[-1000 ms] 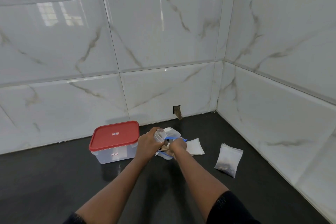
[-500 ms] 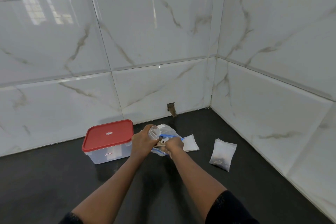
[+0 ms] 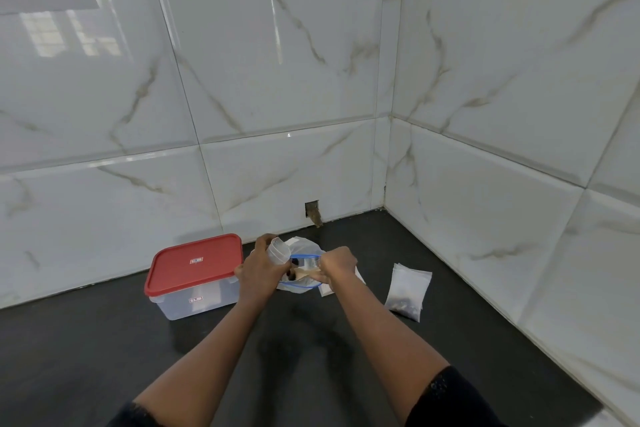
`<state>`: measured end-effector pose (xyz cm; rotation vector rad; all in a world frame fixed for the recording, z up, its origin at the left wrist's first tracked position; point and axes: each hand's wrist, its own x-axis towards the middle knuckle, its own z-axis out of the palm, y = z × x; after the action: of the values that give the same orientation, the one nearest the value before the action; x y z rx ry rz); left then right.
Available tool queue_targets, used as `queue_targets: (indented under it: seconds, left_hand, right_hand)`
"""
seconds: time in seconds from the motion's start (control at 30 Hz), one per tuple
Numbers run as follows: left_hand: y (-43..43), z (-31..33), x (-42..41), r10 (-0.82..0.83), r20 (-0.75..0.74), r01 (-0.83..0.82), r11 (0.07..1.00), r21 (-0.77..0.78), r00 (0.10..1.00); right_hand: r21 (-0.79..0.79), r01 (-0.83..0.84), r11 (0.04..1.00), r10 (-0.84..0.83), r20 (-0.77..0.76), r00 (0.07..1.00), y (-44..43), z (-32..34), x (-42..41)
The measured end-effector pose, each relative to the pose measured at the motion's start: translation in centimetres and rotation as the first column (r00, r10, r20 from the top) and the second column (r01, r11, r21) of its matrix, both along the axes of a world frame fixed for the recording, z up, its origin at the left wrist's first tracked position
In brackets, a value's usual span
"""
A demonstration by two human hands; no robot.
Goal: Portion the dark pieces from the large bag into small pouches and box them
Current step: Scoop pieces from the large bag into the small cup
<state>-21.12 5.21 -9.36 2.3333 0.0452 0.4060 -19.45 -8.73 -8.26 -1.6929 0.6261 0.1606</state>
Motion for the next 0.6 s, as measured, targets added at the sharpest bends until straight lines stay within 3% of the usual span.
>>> queue_targets:
  seconds: [0.3, 0.5, 0.6]
  left_hand:
    - [0.3, -0.4, -1.0, 0.084, -0.059, -0.092, 0.985, -0.146, 0.995]
    - [-0.1, -0.5, -1.4, 0.07, -0.103, -0.085, 0.985, -0.15, 0.992]
    - [-0.1, -0.8, -1.5, 0.048, -0.105, -0.064, 0.986, -0.155, 0.993]
  right_hand:
    - [-0.03, -0.077, 0.997, 0.078, 0.032, 0.996, -4.3, 3.9, -1.0]
    - [-0.01, -0.217, 0.976, 0.215, -0.07, 0.974, -5.7, 7.1, -2.4]
    - [0.03, -0.249, 0.968, 0.249, -0.025, 0.968, -6.0, 8.6, -3.2]
